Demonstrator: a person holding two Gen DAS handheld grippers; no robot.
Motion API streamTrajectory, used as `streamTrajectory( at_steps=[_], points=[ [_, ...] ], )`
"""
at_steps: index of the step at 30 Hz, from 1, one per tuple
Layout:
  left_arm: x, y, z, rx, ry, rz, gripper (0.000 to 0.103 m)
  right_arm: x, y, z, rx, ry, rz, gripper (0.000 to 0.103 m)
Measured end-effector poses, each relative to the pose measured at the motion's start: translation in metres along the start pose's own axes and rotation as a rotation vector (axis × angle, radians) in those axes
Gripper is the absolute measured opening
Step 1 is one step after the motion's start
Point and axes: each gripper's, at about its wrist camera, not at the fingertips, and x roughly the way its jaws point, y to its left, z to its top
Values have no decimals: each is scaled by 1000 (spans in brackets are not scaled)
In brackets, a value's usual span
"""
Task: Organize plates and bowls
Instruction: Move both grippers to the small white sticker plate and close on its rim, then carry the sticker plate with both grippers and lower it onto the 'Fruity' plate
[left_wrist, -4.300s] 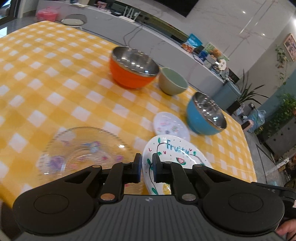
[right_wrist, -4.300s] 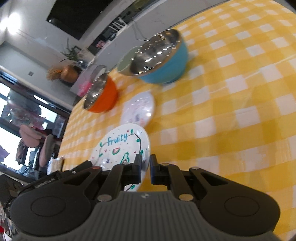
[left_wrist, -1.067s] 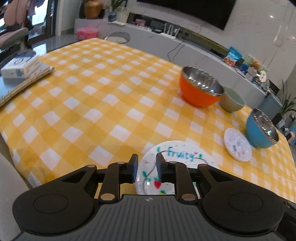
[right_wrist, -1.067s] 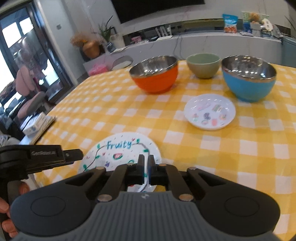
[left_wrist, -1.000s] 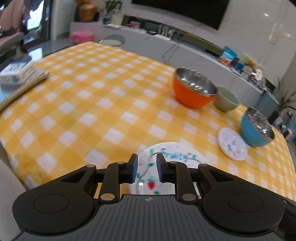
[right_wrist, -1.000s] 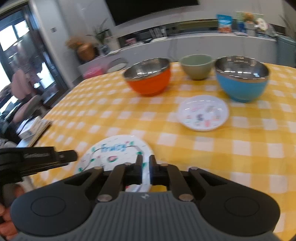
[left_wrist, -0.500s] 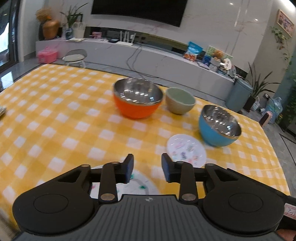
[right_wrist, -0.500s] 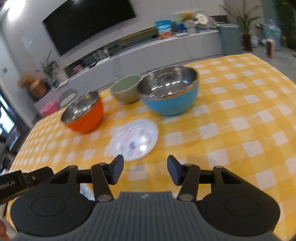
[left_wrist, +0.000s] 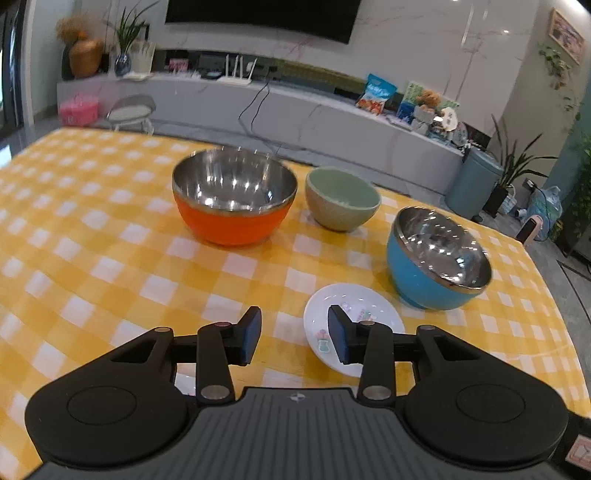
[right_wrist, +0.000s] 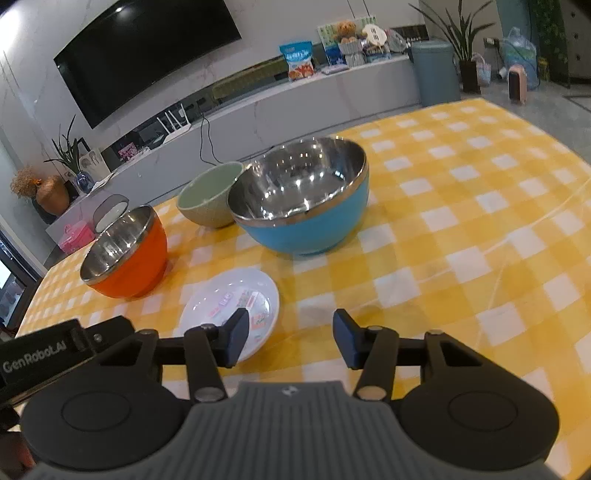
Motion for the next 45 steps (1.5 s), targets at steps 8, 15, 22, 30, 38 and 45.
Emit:
streamTrajectory(
  at_steps=[8, 15, 22, 30, 38, 45],
  points=[
    [27, 2, -2, -17, 41, 5, 46, 21, 1, -3, -7, 25, 3, 40],
    [44, 4, -7, -20, 94, -3, 36, 29, 2, -4, -31, 30, 7, 29],
    [44, -6, -11, 32, 80, -35, 9, 31, 6, -5, -59, 30, 42, 7],
    [41, -9, -11, 49, 79, -38, 5, 30, 9, -5, -75, 35, 46, 5],
    [31, -5, -6, 31, 67, -53, 4, 28, 3, -4, -2, 50, 87, 3],
    [17, -1, -2, 18, 57, -52, 4, 18, 6, -2, -2, 22, 109, 2]
  ],
)
